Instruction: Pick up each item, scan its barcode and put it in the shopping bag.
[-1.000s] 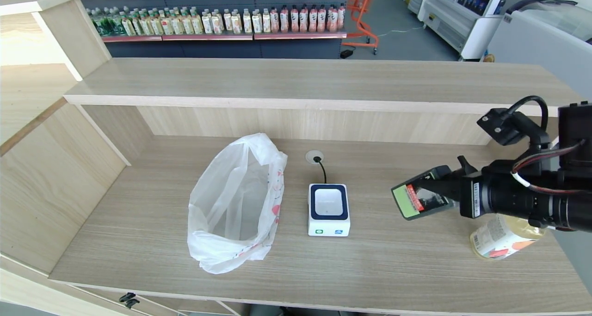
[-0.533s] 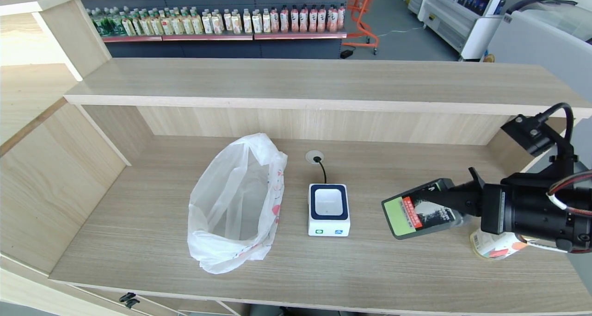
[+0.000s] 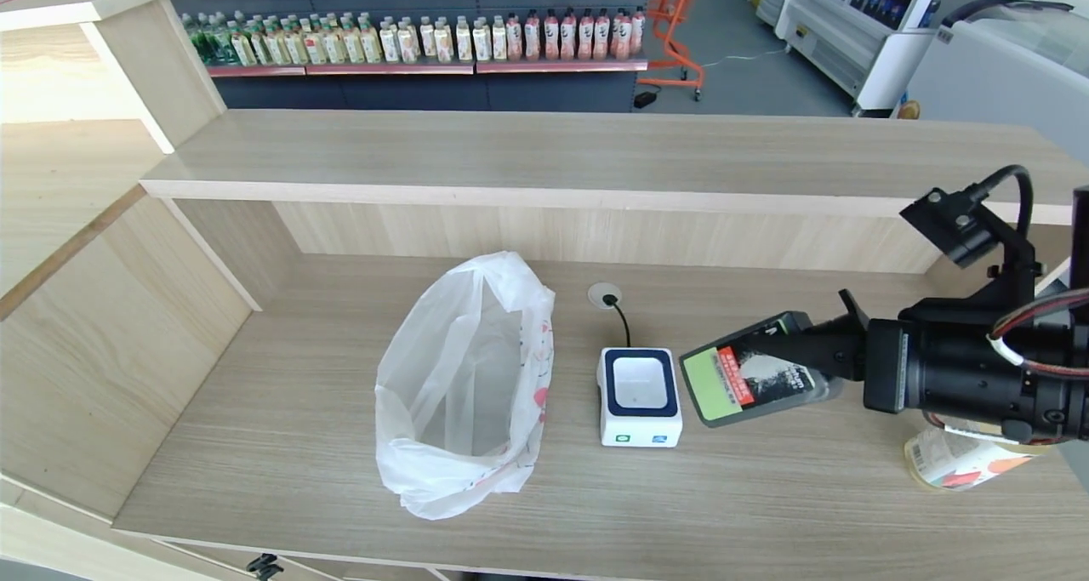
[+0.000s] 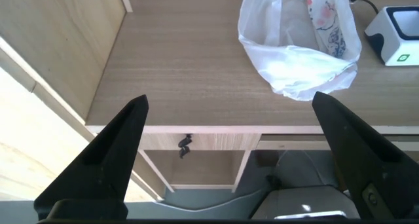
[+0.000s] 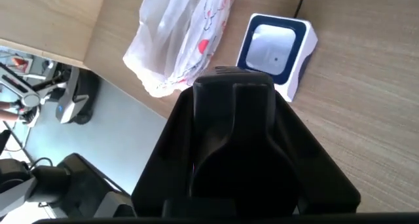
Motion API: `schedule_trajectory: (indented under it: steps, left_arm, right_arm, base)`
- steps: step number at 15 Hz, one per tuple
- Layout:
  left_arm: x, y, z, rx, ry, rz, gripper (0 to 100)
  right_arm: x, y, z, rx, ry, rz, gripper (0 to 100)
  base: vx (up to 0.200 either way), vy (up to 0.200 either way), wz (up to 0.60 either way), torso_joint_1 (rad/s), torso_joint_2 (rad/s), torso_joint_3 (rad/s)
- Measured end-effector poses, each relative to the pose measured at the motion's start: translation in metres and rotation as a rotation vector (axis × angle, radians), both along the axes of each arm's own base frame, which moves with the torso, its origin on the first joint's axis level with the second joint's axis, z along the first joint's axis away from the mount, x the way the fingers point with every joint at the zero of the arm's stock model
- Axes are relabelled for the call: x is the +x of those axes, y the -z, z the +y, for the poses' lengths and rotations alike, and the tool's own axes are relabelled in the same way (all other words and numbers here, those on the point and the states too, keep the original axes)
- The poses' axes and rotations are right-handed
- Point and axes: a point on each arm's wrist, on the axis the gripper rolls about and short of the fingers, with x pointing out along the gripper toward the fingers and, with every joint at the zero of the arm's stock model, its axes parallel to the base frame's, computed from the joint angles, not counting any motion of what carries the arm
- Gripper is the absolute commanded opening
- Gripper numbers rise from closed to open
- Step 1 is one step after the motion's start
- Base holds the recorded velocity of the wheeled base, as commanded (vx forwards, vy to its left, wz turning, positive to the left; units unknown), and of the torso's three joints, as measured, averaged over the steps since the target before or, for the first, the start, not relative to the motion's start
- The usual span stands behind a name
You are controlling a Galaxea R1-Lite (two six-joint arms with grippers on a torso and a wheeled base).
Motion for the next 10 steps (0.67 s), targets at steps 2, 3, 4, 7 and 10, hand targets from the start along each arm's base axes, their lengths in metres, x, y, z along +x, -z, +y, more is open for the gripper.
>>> schedule_trajectory:
  steps: [2, 3, 4, 7, 10]
  left_arm:
    - [0.000, 0.000, 0.000, 0.000, 0.000, 0.000, 100]
    - [0.000, 0.000, 0.000, 0.000, 0.000, 0.000, 100]
    - [0.000, 0.000, 0.000, -0.001, 0.000, 0.001, 100]
    - [0.000, 0.000, 0.000, 0.000, 0.000, 0.000, 100]
    - [0.000, 0.000, 0.000, 0.000, 0.000, 0.001, 100]
  right_arm:
    - [0.009, -0.005, 0.009, 0.003, -0.015, -0.007, 0]
    - [0.015, -0.007, 0.014, 0.003, -0.022, -0.009, 0]
    - [0.023, -0.008, 0.020, 0.003, -0.030, -0.010, 0]
    - [0.051, -0.006, 0.044, -0.008, -0.054, 0.003, 0]
    - [0.073, 0.013, 0.074, -0.035, -0.104, 0.056, 0]
  base:
    - [0.000, 0.000, 0.00, 0.000, 0.00, 0.000]
    - [0.000, 0.000, 0.00, 0.000, 0.00, 0.000]
    - [0.000, 0.000, 0.00, 0.000, 0.00, 0.000]
    - [0.000, 0.000, 0.00, 0.000, 0.00, 0.000]
    - [0.000, 0.000, 0.00, 0.000, 0.00, 0.000]
